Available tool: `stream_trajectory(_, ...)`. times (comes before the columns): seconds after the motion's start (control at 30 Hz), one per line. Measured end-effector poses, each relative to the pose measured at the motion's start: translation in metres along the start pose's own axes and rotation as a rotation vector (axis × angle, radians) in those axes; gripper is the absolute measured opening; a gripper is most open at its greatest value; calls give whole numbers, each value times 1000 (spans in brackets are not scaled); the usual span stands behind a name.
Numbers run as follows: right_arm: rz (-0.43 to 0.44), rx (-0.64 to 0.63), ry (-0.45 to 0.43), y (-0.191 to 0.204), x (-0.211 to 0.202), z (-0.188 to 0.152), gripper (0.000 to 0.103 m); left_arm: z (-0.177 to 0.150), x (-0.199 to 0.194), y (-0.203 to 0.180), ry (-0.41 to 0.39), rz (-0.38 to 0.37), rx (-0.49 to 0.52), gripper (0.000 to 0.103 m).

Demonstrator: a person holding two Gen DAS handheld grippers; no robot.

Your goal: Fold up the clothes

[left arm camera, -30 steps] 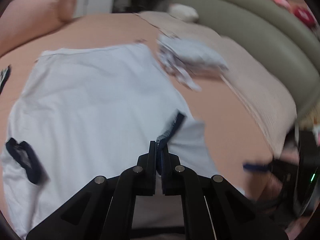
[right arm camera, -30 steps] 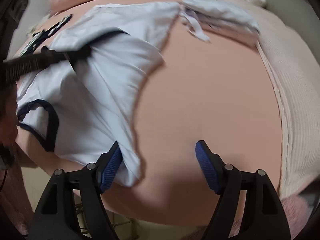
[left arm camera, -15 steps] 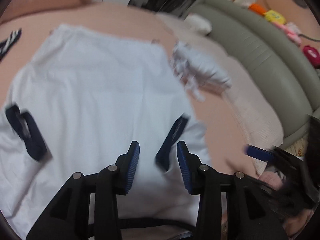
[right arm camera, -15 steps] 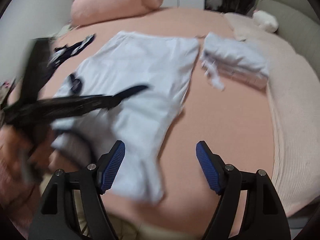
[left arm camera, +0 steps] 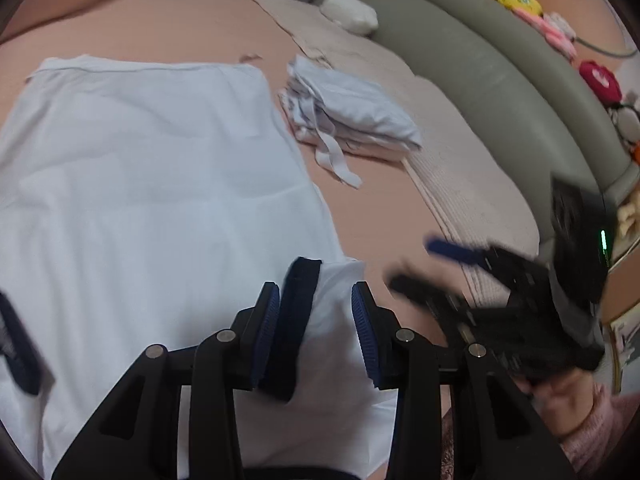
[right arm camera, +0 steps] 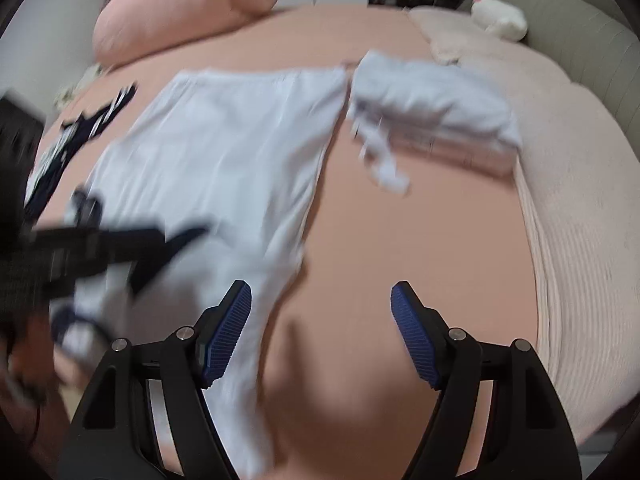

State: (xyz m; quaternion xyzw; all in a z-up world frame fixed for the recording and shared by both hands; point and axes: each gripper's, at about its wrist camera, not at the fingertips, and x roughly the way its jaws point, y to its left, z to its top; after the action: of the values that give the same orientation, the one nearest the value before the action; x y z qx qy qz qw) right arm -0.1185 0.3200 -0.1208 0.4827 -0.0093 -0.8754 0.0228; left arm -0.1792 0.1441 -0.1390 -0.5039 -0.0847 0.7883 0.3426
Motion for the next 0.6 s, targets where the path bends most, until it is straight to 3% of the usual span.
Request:
stream_trajectory(0.07,32,33,-3,-4,18,12,74,-3,7,-4,25,13,19,19)
stream_trajectory(0.23,123,33,44,-7,42,11,74,-18,13,-4,75,38,56,16)
stream_trajectory(0.33,130,-39,93,1,49,1,73,-16,12,9,77,-46,-32,16)
stream_trajectory(0.47,119,-73,93,4,47,-8,73,-9,16,24,92,-195,-145,16)
stream_trajectory(0.53,116,-51,82,-1,46,-7,73,-5,24,20,131,-209,-133,17)
stream_trajectory(0.6,104,-31,67,-5,43,-6,73,-4,32,14,170,-175,-113,17)
